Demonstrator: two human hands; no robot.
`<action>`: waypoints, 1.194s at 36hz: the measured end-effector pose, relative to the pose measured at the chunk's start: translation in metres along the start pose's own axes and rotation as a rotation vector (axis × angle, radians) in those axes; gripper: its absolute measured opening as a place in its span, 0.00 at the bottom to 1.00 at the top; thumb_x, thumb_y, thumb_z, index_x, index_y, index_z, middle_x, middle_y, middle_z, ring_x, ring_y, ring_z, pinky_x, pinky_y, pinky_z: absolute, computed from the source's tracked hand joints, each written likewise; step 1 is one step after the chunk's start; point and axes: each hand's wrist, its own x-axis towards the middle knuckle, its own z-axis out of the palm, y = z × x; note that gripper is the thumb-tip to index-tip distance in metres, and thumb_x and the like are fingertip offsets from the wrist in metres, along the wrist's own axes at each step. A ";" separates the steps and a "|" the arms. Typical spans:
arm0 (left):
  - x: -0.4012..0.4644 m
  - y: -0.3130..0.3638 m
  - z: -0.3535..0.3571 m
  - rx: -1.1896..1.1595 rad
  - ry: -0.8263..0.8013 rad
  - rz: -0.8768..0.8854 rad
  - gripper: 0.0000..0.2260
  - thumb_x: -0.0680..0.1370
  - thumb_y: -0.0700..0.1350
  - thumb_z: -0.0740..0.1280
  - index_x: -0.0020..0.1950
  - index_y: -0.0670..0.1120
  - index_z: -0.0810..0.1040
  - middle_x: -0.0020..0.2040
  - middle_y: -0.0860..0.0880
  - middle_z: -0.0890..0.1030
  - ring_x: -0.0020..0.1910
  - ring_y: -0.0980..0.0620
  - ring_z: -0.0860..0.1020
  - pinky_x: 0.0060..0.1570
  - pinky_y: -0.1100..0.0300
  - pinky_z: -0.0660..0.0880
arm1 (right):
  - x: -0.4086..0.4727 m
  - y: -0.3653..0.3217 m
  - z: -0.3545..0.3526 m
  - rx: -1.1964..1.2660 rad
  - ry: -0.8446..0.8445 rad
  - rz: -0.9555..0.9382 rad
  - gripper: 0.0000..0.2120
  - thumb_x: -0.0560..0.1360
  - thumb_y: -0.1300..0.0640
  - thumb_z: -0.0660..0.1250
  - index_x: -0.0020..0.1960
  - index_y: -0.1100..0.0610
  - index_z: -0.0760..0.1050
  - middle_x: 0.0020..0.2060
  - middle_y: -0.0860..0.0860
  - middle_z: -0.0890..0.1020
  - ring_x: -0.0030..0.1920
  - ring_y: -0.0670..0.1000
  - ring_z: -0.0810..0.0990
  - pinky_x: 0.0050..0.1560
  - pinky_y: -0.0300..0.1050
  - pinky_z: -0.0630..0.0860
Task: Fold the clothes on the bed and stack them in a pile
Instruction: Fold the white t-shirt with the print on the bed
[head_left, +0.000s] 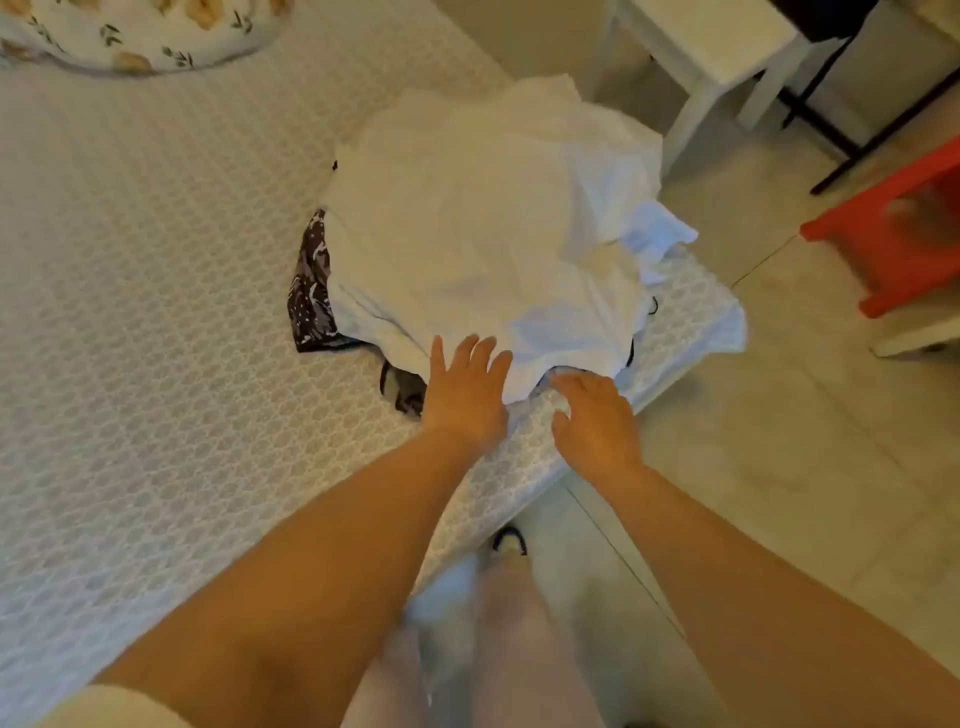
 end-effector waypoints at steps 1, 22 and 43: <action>0.009 0.005 0.001 0.031 -0.001 0.012 0.28 0.80 0.52 0.59 0.77 0.50 0.53 0.78 0.47 0.52 0.77 0.45 0.47 0.72 0.40 0.38 | 0.007 0.007 -0.001 0.003 0.023 -0.026 0.22 0.79 0.58 0.60 0.73 0.53 0.64 0.70 0.49 0.68 0.70 0.52 0.63 0.62 0.43 0.59; 0.102 0.022 0.118 0.200 -0.143 -0.029 0.20 0.80 0.54 0.60 0.69 0.48 0.64 0.68 0.46 0.66 0.68 0.43 0.64 0.69 0.44 0.58 | 0.109 0.112 0.044 -0.408 0.122 -0.086 0.22 0.71 0.64 0.66 0.63 0.57 0.69 0.61 0.55 0.72 0.60 0.59 0.70 0.57 0.51 0.65; 0.092 0.039 0.110 -0.348 0.086 -0.289 0.33 0.72 0.66 0.65 0.70 0.49 0.62 0.65 0.49 0.69 0.63 0.46 0.70 0.58 0.49 0.67 | 0.123 0.077 0.001 0.441 0.117 0.043 0.07 0.80 0.57 0.59 0.45 0.57 0.63 0.30 0.52 0.68 0.29 0.51 0.65 0.28 0.46 0.57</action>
